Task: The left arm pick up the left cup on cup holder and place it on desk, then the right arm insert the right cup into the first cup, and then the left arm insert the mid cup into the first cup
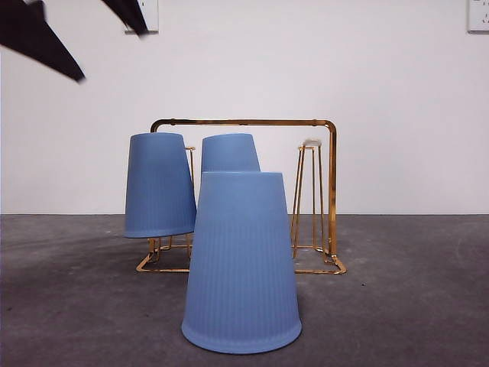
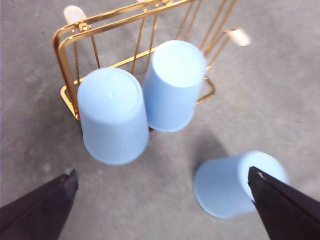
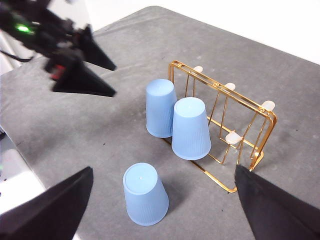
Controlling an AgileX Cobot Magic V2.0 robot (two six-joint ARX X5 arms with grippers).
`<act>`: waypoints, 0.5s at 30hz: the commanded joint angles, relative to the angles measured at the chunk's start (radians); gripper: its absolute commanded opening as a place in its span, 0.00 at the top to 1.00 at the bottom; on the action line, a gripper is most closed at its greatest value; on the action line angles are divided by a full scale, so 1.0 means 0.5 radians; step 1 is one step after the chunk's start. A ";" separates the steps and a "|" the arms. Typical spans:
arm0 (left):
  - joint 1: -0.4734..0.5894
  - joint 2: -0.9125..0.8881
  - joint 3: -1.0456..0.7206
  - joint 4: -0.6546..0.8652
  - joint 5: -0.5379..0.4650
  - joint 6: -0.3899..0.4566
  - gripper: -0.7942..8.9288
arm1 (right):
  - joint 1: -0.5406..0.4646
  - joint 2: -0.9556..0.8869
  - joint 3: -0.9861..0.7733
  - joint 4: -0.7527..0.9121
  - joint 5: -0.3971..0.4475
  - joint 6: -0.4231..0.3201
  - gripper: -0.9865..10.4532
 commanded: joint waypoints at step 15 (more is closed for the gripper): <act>0.058 0.583 0.039 0.558 0.007 0.117 0.34 | 0.018 0.019 0.030 -0.018 0.047 0.014 0.52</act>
